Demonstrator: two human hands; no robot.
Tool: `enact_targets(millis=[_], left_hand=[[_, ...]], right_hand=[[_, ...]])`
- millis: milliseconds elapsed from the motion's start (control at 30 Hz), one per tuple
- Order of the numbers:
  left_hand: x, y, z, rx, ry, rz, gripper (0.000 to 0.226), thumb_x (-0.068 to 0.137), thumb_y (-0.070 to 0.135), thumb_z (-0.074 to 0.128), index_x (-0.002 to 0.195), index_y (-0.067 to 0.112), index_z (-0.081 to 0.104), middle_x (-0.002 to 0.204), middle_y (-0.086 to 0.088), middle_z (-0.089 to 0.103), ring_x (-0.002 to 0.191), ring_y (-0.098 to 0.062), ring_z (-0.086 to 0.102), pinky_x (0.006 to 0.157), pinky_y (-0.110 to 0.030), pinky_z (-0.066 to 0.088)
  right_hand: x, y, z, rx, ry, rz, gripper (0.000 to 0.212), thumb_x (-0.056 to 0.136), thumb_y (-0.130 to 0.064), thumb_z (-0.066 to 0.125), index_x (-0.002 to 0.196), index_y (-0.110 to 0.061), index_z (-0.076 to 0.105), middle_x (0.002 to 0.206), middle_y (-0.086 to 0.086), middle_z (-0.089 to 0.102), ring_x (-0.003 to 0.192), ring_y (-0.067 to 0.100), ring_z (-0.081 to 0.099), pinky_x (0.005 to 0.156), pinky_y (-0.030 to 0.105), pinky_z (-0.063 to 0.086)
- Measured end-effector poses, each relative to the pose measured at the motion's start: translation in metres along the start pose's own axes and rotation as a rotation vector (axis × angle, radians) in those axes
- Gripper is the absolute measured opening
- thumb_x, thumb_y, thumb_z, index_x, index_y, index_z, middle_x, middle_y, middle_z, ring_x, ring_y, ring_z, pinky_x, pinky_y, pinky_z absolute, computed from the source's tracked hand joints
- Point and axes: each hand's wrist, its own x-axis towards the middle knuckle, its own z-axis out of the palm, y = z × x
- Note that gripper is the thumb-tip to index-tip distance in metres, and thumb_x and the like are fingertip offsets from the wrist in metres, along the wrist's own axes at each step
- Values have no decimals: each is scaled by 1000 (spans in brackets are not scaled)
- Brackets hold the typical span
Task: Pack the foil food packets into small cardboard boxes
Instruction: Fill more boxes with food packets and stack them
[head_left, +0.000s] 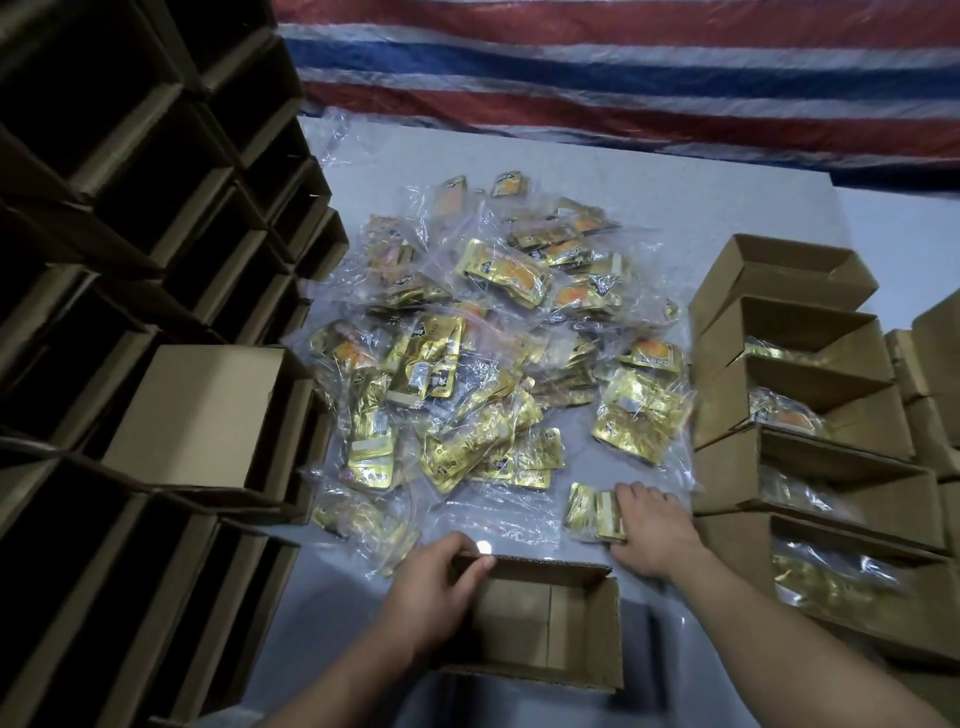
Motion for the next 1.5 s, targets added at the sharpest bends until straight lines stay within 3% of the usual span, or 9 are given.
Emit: enact_targets(millis=[267,533,633,767,900,1067,1300,1433,1500], left_hand=[[-2,1,3,-7,-10,-6,16,90,41,64,83,28,60,78,14,64,77,5,57,73,-23,49],[1,-2,4,7,-20,-30,18,90,46,61,87,28,59,80,13,62,79,-2,57,75,-25,47],[2,-2,5,30,-27,-24,16,90,48,60,87,33,56,82,13,62,81,-5,57,74,-24,45],[3,0,7,54,-59,-8,17,91,49,57,90,32,56,90,13,64,86,-6,58,78,-26,47],[1,3,9,20,-61,3,19,91,48,58,94,29,60,94,12,66,90,-6,60,83,-27,49],[-2,5,6,-55,-79,2,17,93,46,57,101,32,58,100,15,65,96,-4,60,87,-24,48],[-5,0,1,-150,-96,16,6,99,33,52,103,32,56,101,13,64,98,-5,59,85,-16,45],[-12,-6,-2,-199,-79,10,9,100,32,51,93,36,55,91,15,62,86,9,55,73,-6,40],[-13,-8,-1,-212,-81,7,13,101,33,48,91,33,57,88,13,62,83,8,55,74,-13,42]], right_hand=[[6,-11,6,-33,9,-41,88,76,-65,61,144,-22,24,136,2,44,124,23,44,99,43,35],[16,-22,1,92,-74,46,73,74,-56,63,133,-22,36,126,5,48,115,27,49,99,42,39],[4,-23,-14,465,-71,153,69,67,-56,63,123,-23,41,114,2,51,100,22,56,88,40,50],[-19,-17,-47,1031,75,291,51,77,-28,72,120,-25,45,101,-4,60,87,16,61,71,34,52],[-52,-11,-85,1604,199,351,38,87,-9,67,124,-14,58,98,5,66,94,28,63,83,42,52],[-106,-26,-123,2202,52,226,27,77,-14,62,98,-8,77,106,17,73,94,31,69,91,55,52],[-137,-60,-107,2223,-153,50,38,72,4,67,110,2,67,104,23,73,90,31,73,72,40,61],[-140,-73,-89,1892,-129,-36,59,63,3,79,121,1,64,119,20,68,108,32,64,98,45,49],[-142,-77,-83,1752,-133,-28,72,56,-3,85,124,1,61,108,17,68,98,28,63,91,42,49]])
